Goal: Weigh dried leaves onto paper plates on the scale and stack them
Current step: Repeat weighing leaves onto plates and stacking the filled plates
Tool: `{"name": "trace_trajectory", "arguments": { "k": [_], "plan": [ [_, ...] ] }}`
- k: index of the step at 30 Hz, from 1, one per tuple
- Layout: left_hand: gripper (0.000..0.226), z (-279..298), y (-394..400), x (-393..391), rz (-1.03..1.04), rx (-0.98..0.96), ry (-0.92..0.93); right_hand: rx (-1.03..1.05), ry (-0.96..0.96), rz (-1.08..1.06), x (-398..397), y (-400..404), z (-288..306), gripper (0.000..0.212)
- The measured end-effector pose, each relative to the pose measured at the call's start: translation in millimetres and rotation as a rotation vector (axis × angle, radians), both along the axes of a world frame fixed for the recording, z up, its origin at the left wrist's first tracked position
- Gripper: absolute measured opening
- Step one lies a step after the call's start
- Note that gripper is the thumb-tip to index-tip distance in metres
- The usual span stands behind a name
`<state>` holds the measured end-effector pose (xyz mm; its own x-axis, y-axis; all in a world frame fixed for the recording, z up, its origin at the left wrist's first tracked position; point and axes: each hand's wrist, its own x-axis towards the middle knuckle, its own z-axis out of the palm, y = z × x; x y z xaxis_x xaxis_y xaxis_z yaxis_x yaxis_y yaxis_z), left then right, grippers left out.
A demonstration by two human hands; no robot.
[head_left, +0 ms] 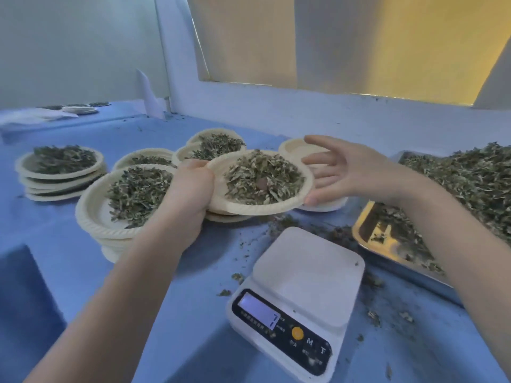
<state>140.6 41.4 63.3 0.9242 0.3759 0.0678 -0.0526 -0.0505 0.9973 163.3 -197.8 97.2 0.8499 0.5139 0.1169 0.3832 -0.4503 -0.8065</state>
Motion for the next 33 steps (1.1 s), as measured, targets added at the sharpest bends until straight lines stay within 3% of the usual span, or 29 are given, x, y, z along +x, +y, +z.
{"name": "trace_trajectory", "arguments": {
  "k": [6,9,11,17,19,22,25,33],
  "plan": [
    [0.019,37.1,80.7,13.1,0.198,-0.013,-0.003,0.199,-0.125,-0.123,29.7,83.2,27.7,0.072],
    [0.030,53.2,122.3,18.9,0.251,-0.034,-0.051,0.290,-0.091,-0.115,47.0,137.3,36.4,0.054],
    [0.023,62.1,150.2,22.1,0.288,0.001,-0.076,0.318,-0.025,-0.084,60.0,177.5,41.3,0.043],
    [0.005,72.5,237.3,41.0,0.395,0.131,0.018,0.195,0.178,0.046,101.4,312.8,58.3,0.033],
    [0.032,64.6,271.2,49.9,0.398,0.191,0.075,0.090,0.211,0.047,114.0,358.6,58.9,0.014],
    [0.063,47.5,317.5,66.5,0.441,0.231,0.153,-0.066,0.151,0.106,131.7,418.5,49.1,0.021],
    [0.067,24.9,350.8,85.6,0.488,0.187,0.248,-0.189,0.145,0.165,143.6,458.2,29.9,0.040],
    [0.067,-26.0,383.1,117.1,0.437,0.072,0.379,-0.445,0.128,0.216,163.0,489.7,-9.2,0.045]
  ]
}}
